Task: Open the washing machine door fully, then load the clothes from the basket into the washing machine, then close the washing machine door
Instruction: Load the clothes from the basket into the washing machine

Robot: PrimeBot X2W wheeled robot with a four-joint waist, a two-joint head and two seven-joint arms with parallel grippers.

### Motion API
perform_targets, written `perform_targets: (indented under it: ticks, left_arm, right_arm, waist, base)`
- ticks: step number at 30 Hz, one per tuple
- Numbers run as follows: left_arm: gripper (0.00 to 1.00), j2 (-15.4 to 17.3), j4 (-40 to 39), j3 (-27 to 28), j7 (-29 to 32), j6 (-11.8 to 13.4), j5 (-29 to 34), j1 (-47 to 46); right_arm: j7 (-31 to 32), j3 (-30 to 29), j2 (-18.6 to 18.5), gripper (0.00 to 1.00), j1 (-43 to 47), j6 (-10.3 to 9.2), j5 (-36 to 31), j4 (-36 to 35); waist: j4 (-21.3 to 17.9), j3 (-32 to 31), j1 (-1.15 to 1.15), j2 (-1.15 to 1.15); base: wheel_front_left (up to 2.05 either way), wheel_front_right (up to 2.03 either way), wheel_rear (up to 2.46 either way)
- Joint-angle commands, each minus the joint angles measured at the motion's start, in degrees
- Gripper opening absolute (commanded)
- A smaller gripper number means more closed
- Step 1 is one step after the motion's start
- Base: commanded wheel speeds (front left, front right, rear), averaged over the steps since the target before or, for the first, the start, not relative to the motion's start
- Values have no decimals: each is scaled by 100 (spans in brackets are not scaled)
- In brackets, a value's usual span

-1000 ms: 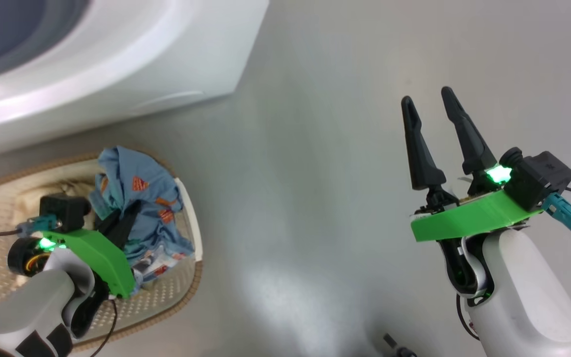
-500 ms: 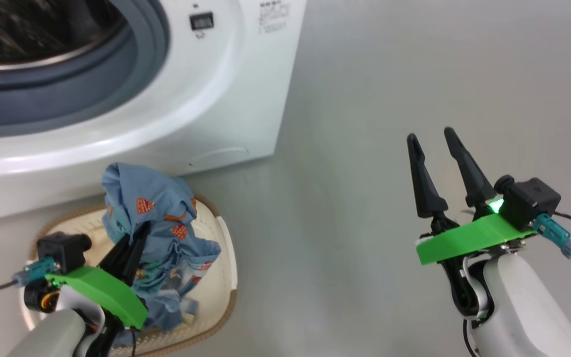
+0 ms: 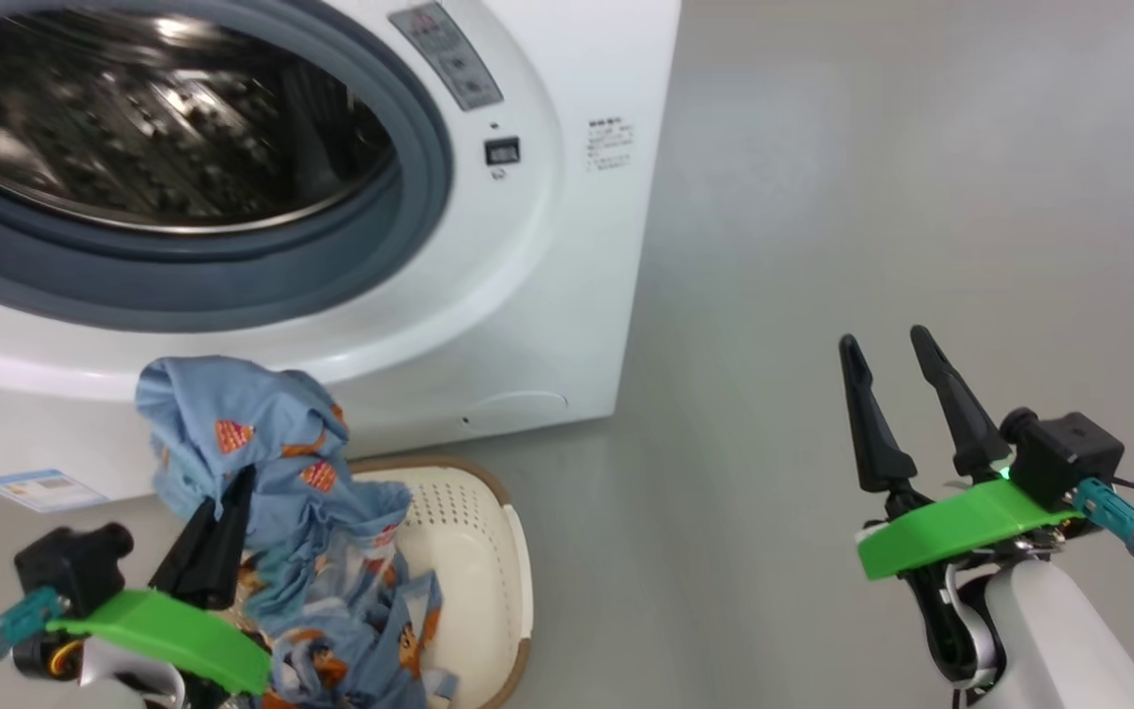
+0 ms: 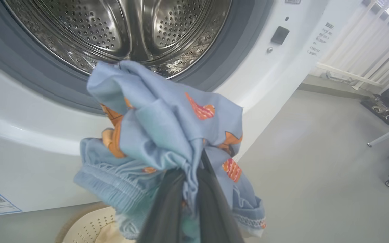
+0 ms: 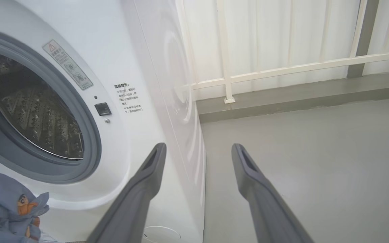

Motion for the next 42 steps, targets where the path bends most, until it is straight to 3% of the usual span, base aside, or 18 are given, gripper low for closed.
perform_targets:
  ticks: [1,6,17,29,42]
  left_arm:
    - [0,111,-270,397,-77,62,179,68]
    - [0,-54,-687,890,-77,278,561,391]
    - [0,-394,-1226,1717,-77,463,1031,847]
    - [0,-462,-1350,1820,-78,306,1269,674]
    - [0,-351,-162,1718,-78,71,1247,-910]
  right_arm:
    - [-46,74,-76,100,84,42,27,-126]
    - [-46,33,-193,100,229,42,106,-111]
    - [-46,110,-388,100,356,42,210,-83]
    - [-46,212,-387,100,288,42,193,-87]
    - [-46,434,-268,100,26,42,-36,-233]
  waist:
    - [250,-356,1,0]
    - [375,-560,1,0]
    - [467,-826,1,0]
    - [495,-586,1,0]
    - [-7,36,1,0]
  base:
    - [0,0,0]
    - [0,0,0]
    - [0,0,0]
    - [0,0,0]
    - [0,0,0]
